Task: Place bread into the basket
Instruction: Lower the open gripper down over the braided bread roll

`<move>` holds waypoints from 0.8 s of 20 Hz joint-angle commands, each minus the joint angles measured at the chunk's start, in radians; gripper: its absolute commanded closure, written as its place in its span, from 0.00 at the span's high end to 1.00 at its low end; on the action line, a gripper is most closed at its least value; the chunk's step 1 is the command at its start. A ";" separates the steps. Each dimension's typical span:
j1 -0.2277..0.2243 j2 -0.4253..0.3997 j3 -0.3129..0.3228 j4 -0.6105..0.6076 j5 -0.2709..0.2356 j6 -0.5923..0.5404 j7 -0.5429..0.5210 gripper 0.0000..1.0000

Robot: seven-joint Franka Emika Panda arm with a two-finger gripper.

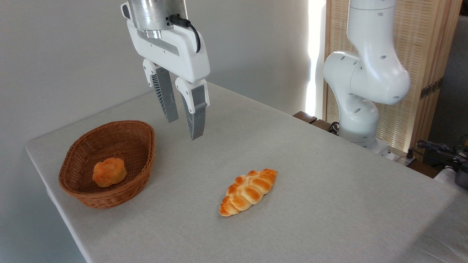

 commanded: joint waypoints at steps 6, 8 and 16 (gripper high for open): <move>-0.001 0.008 0.010 0.026 -0.015 -0.029 -0.012 1.00; -0.001 0.007 0.010 0.018 -0.015 -0.030 -0.012 1.00; 0.020 -0.093 0.013 -0.206 -0.004 0.089 -0.008 1.00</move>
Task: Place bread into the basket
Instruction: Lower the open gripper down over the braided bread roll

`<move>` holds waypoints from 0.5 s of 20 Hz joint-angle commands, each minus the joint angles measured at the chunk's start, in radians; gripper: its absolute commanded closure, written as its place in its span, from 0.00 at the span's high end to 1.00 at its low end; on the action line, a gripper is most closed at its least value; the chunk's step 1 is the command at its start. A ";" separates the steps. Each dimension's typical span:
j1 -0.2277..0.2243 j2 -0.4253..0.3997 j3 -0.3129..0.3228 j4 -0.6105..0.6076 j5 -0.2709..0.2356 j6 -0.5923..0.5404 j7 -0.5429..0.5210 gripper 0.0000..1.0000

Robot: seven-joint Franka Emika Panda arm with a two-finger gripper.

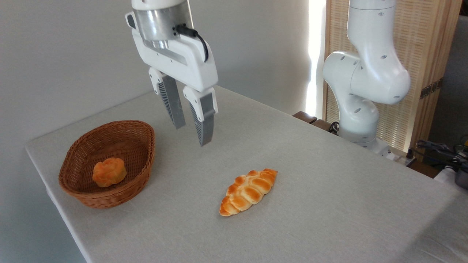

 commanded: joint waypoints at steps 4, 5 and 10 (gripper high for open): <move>0.010 -0.201 0.023 -0.434 -0.001 0.246 -0.001 1.00; 0.010 -0.205 0.023 -0.475 -0.001 0.257 -0.001 1.00; 0.011 -0.187 0.043 -0.558 0.000 0.271 -0.004 1.00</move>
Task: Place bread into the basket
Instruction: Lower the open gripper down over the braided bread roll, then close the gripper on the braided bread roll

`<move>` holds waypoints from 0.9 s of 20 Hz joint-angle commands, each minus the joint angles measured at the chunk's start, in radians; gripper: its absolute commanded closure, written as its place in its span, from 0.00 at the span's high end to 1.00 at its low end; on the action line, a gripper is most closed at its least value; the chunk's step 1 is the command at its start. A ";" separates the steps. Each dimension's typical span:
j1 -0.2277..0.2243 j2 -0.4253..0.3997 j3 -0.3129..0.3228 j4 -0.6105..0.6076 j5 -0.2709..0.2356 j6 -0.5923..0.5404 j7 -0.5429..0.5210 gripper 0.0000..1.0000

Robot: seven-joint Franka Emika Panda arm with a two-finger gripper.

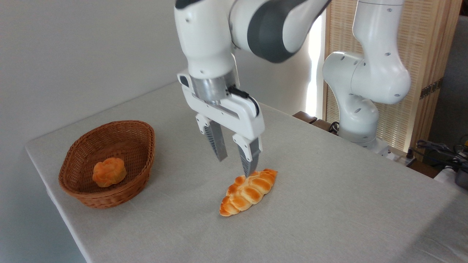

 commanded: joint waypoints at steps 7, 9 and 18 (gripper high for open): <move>-0.004 0.010 0.035 -0.065 0.000 0.027 -0.007 1.00; -0.006 0.025 0.034 -0.065 -0.002 0.030 -0.009 1.00; -0.009 0.070 0.034 -0.072 -0.002 0.079 -0.002 0.93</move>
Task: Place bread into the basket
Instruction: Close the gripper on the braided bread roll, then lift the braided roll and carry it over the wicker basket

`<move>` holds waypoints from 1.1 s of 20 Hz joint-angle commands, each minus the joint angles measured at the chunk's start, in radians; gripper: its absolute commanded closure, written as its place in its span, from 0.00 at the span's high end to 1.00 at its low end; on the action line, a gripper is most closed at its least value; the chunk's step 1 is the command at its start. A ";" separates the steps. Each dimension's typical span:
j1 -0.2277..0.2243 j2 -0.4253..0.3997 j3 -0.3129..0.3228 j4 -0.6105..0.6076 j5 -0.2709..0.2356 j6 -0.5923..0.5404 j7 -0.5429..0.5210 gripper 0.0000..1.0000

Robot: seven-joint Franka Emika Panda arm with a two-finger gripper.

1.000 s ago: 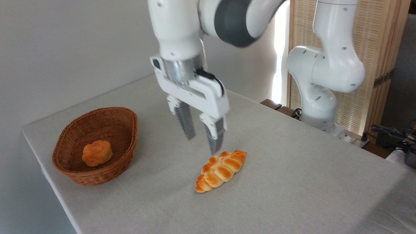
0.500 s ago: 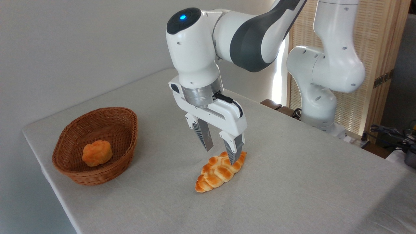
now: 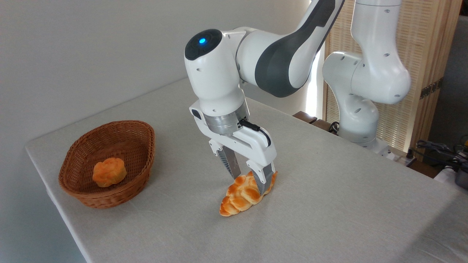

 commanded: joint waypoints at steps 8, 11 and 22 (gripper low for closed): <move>-0.012 0.017 0.009 -0.004 -0.003 0.025 0.067 0.12; -0.012 0.017 0.009 -0.004 -0.003 0.024 0.067 0.12; -0.074 0.044 -0.013 0.293 -0.120 -0.269 0.036 0.16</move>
